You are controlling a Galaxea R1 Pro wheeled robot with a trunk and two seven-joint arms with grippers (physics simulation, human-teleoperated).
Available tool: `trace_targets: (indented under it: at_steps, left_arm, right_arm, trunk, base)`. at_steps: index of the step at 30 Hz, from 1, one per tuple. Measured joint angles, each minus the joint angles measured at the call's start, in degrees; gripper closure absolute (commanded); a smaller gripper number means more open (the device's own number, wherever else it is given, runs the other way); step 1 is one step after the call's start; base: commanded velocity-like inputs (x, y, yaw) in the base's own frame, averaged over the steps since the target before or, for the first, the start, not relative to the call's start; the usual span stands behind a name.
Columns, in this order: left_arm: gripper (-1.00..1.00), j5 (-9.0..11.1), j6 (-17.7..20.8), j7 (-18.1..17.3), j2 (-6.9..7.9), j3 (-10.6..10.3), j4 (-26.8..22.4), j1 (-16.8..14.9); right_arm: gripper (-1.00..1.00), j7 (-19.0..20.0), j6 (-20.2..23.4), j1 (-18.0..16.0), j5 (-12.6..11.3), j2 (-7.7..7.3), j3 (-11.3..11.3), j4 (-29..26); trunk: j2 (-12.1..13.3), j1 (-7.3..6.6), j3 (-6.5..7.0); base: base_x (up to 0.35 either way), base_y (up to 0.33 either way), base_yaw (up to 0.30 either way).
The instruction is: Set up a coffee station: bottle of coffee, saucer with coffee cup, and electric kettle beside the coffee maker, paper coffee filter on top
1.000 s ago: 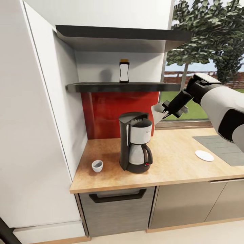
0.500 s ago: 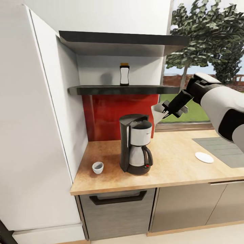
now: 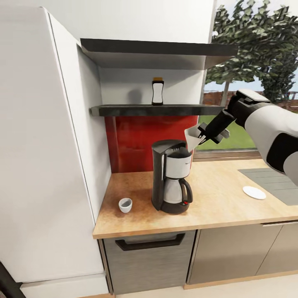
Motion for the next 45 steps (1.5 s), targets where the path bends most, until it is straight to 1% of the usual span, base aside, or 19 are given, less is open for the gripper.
trace_targets:
  at_steps: [8,22,27,45]
  left_arm:
    - [-1.00,0.0,-0.1,0.0,0.00,0.0,0.0,0.0]
    - [-1.00,0.0,-0.1,0.0,0.00,0.0,0.0,0.0]
    - [-1.00,0.0,-0.1,0.0,0.00,0.0,0.0,0.0]
    - [-1.00,0.0,-0.1,0.0,0.00,0.6,0.0,0.0]
  right_arm:
    - [1.00,0.0,0.0,0.0,0.0,-0.01,0.0,0.0]
    - [1.00,0.0,0.0,0.0,0.0,-0.07,0.2,0.0]
    - [1.00,0.0,0.0,0.0,0.0,-0.12,0.3,0.0]
    - [1.00,0.0,0.0,0.0,0.1,-0.30,0.4,0.0]
  trunk:
    - [0.0,-0.01,0.00]
    - [0.0,0.00,0.00]
    - [0.0,-0.02,0.00]
    - [0.0,0.00,0.00]
  base:
    - [0.038,0.079,0.000]
    - [0.004,0.007,0.000]
    - [0.110,0.086,0.000]
    - [0.013,0.009,0.000]
